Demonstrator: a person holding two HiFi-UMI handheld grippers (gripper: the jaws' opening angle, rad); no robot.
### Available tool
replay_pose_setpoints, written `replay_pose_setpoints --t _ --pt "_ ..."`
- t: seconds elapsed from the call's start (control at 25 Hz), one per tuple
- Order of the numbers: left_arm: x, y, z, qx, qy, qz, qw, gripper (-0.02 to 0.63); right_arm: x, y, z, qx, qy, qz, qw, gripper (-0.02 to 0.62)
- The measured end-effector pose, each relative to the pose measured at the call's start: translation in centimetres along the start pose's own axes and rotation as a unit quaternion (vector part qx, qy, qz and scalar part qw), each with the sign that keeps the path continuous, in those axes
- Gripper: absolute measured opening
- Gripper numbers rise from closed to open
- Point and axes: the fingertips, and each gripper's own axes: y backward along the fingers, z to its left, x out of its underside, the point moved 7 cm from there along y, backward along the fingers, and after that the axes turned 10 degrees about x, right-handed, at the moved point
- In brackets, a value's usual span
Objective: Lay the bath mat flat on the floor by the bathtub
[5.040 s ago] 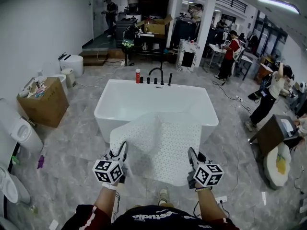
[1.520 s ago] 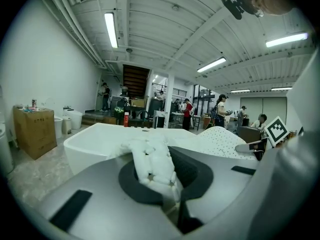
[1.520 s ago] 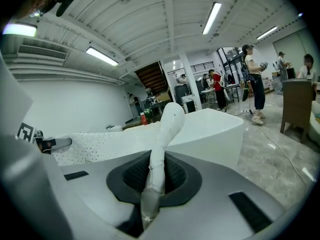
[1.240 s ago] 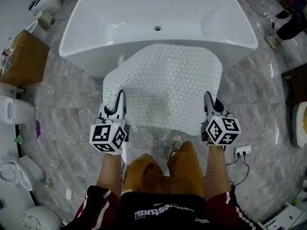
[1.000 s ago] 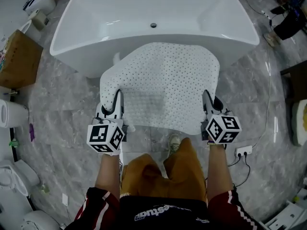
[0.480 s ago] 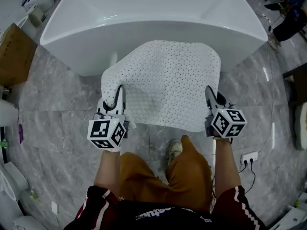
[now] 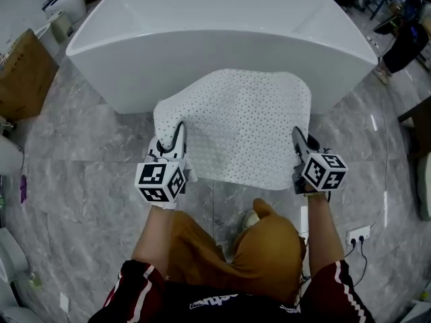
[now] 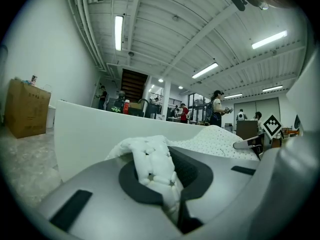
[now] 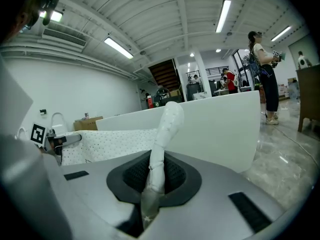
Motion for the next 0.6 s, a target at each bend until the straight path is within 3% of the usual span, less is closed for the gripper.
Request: replay_pose_setpoints --t 0.6 --pt "5.0 -3.1 2.9 -0.014 -0.025 0.046 0.9985 0.032 5.2 -6.1 -1.1 -0.006 0.02 0.031 0.999 0.044"
